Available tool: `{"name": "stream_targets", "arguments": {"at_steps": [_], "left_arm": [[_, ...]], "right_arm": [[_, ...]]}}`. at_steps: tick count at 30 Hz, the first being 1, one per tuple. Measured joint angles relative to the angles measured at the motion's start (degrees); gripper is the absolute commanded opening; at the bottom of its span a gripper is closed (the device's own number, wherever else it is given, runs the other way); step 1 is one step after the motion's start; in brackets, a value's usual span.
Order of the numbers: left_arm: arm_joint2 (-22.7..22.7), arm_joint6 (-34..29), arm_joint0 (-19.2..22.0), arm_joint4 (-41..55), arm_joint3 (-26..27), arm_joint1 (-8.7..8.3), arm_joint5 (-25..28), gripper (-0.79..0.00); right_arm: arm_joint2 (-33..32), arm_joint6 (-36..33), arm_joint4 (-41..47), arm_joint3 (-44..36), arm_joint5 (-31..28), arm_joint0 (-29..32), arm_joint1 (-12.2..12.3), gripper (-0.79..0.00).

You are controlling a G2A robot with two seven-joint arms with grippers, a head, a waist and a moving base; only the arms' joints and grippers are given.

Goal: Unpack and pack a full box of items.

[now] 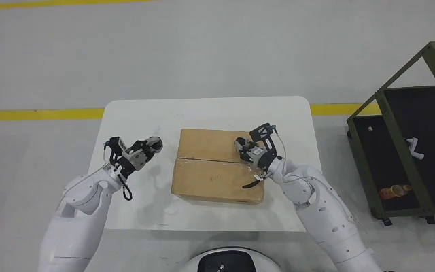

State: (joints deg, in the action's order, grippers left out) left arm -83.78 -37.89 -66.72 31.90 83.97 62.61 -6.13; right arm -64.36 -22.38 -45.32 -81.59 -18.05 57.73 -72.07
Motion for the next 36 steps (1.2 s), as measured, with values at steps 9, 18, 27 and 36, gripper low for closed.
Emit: {"name": "stream_targets", "arguments": {"at_steps": [9, 18, 27, 36], "left_arm": [[1.31, -1.37, 0.04, 0.53, 2.00, 0.19, 0.52, -0.369], [2.87, -2.17, 1.00, 1.46, 3.51, 0.51, 1.42, -0.363], [3.41, -1.80, 1.63, 0.20, 4.99, 0.56, 2.02, -0.320], [6.13, -1.85, 2.77, 0.82, 7.50, 1.06, 1.78, -0.243]], "right_arm": [[0.12, 0.21, -0.18, 0.05, -0.01, -0.03, -0.08, -0.785], [-0.74, 0.37, -0.53, -1.22, 0.20, 0.28, 0.05, -0.785], [-3.86, 0.29, -1.26, -3.73, 1.11, 1.44, 0.66, -0.785], [-8.65, 0.62, -2.27, -6.03, 2.74, 2.56, 1.49, -0.785]]}}
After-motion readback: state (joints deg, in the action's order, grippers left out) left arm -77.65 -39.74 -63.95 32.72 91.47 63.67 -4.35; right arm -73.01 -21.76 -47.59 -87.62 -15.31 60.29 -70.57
